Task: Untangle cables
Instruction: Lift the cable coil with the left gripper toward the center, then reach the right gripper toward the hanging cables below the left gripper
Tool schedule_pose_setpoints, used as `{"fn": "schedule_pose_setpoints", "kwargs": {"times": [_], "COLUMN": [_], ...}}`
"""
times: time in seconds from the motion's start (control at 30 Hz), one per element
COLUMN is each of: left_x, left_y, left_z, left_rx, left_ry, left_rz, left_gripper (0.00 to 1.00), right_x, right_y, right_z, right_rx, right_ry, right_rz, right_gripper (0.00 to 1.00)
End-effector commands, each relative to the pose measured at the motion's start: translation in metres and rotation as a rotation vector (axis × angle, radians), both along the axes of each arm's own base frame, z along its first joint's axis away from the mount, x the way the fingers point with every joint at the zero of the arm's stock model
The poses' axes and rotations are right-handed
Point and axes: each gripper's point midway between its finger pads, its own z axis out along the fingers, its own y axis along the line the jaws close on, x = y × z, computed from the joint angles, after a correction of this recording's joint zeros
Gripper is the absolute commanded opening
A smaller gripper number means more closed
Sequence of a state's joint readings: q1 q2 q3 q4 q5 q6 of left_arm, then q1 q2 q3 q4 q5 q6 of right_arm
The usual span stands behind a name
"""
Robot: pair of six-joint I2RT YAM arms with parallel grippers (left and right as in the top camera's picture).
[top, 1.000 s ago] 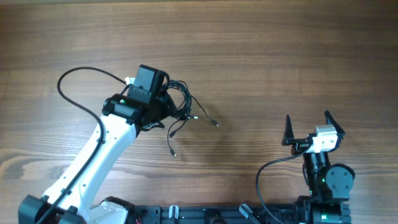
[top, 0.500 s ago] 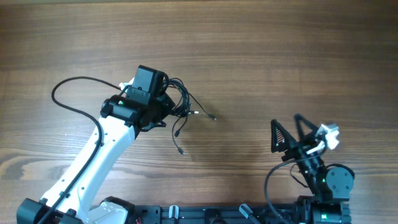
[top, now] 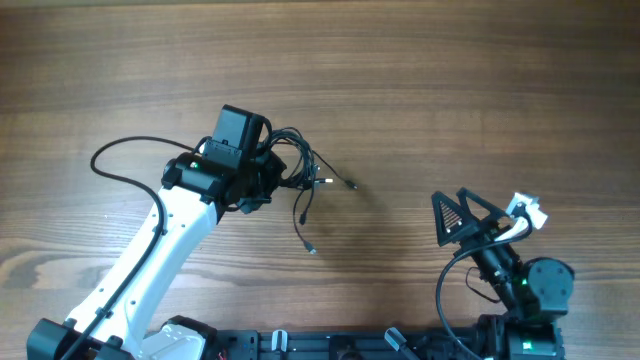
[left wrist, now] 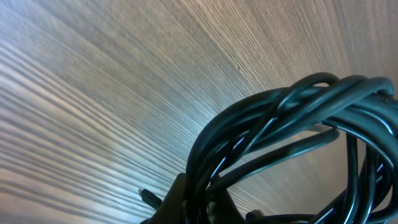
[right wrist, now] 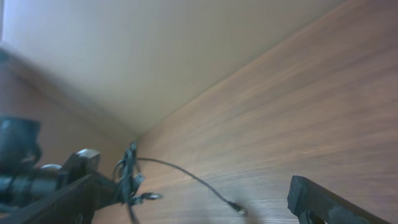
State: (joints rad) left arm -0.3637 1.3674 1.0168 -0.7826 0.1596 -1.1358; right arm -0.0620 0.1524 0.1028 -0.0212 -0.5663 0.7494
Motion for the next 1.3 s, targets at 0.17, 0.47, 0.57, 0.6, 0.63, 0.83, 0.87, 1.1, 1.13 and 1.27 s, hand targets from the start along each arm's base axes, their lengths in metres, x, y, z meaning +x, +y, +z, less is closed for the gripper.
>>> {"fn": "schedule_pose_setpoints", "kwargs": {"times": [0.17, 0.47, 0.57, 0.6, 0.63, 0.83, 0.87, 1.1, 1.13, 1.27], "left_x": [-0.015, -0.027, -0.032, -0.034, -0.035, -0.038, -0.038, -0.031, -0.026, -0.009], "left_y": [-0.036, -0.055, -0.062, -0.064, -0.065, -0.068, -0.068, -0.06, -0.052, -0.022], "left_z": [0.02, 0.026, 0.026, 0.026, 0.026, 0.023, 0.022, 0.016, 0.013, 0.008], "left_rx": [-0.319, -0.4, -0.403, -0.403, -0.402, -0.361, -0.352, -0.25, -0.195, 0.05], "left_ry": [0.199, 0.273, 0.292, 0.296, 0.298, 0.277, 0.271, 0.184, 0.135, -0.037], "left_rz": [0.222, 0.205, 0.207, 0.204, 0.196, 0.186, 0.186, 0.158, 0.134, -0.008], "left_gripper": [0.04, 0.04, 0.04, 0.04, 0.04, 0.04, 0.04, 0.04, 0.04, 0.04], "right_x": [-0.019, -0.019, -0.016, -0.015, -0.014, -0.013, -0.014, -0.017, -0.018, -0.03], "right_y": [0.052, 0.099, 0.121, 0.128, 0.134, 0.163, 0.167, 0.174, 0.175, 0.179], "right_z": [-0.009, -0.021, -0.033, -0.037, -0.042, -0.057, -0.057, -0.056, -0.054, -0.038], "right_rx": [-0.041, -0.069, -0.119, -0.136, -0.153, -0.23, -0.228, -0.147, -0.131, -0.072], "right_ry": [0.105, 0.097, 0.103, 0.107, 0.11, 0.088, 0.081, 0.14, 0.147, 0.137], "right_rz": [0.422, 0.622, 0.615, 0.609, 0.6, 0.562, 0.567, 0.572, 0.575, 0.644], "right_gripper": [0.98, 0.86, 0.86, 0.85, 0.85, 0.62, 0.57, 0.12, 0.08, 0.05]}}
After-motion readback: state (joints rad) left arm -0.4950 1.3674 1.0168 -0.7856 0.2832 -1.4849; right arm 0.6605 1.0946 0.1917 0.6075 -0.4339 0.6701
